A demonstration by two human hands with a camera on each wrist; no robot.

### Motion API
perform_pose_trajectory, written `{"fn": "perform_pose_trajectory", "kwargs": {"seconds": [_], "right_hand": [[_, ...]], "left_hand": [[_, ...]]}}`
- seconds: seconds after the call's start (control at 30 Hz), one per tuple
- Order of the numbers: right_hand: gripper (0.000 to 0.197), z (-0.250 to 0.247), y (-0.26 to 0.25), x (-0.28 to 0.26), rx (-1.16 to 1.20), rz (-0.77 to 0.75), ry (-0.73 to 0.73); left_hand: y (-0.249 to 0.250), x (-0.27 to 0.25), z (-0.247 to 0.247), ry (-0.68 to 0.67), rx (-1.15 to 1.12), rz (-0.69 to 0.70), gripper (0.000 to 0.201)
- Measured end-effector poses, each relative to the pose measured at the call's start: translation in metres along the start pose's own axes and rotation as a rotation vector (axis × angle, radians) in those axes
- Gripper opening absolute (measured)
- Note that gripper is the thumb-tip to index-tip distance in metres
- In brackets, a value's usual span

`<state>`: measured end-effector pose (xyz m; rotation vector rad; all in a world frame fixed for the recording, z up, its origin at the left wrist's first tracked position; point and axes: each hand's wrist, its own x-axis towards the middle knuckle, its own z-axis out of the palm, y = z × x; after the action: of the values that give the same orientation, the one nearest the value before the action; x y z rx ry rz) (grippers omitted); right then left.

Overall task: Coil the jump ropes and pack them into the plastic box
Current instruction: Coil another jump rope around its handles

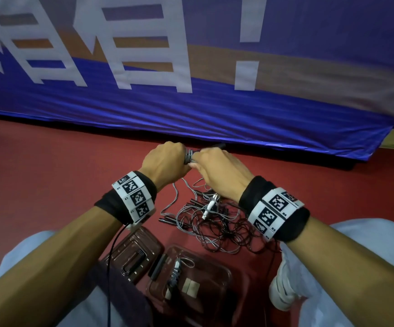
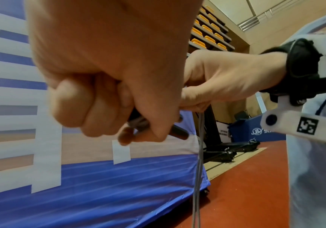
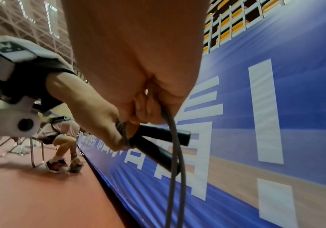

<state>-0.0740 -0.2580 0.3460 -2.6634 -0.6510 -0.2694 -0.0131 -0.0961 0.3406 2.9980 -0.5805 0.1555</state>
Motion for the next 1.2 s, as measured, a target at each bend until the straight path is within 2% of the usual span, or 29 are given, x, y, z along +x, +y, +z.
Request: {"fn": "perform_pose_trajectory", "kwargs": {"seconds": [0.1,0.23,0.4,0.5,0.63,0.77,0.83,0.93,1.0,1.13,1.2], "right_hand": [[0.019,-0.005,0.004,0.0,-0.026,-0.032,0.058],[0.023,-0.001,0.008,0.007,0.04,0.039,0.079],[0.012,0.004,0.014,0.013,0.263,0.071,0.036],[0.012,0.011,0.016,0.011,0.335,0.023,-0.016],[0.012,0.015,0.015,0.011,0.422,0.016,-0.004],[0.01,0.009,0.017,0.014,0.388,-0.046,-0.059],[0.012,0.006,0.018,0.016,0.345,-0.084,-0.088],[0.019,0.001,0.02,0.017,0.32,-0.112,-0.041],[0.031,-0.003,0.023,0.018,0.302,-0.089,-0.018],[0.064,-0.008,0.031,0.016,0.117,-0.013,-0.104],[0.077,-0.009,0.032,0.015,0.105,0.055,-0.146]], "left_hand": [[-0.004,0.002,0.002,-0.077,0.094,0.138,0.031],[-0.005,0.002,-0.001,-0.033,0.224,0.249,0.032],[-0.01,-0.003,-0.002,-0.037,0.275,0.222,0.037],[-0.014,-0.009,-0.001,-0.046,0.279,0.191,0.038],[-0.014,-0.015,-0.003,-0.054,0.248,0.169,0.036],[-0.013,-0.021,-0.003,-0.056,0.172,0.202,0.044],[-0.012,-0.022,-0.003,-0.068,0.151,0.229,0.04],[-0.012,-0.021,-0.008,-0.091,0.14,0.258,0.036],[-0.013,-0.02,-0.012,-0.078,0.149,0.281,0.035],[-0.013,-0.023,-0.016,-0.082,0.208,0.32,0.029],[-0.014,-0.025,-0.017,-0.1,0.204,0.36,0.03]]}}
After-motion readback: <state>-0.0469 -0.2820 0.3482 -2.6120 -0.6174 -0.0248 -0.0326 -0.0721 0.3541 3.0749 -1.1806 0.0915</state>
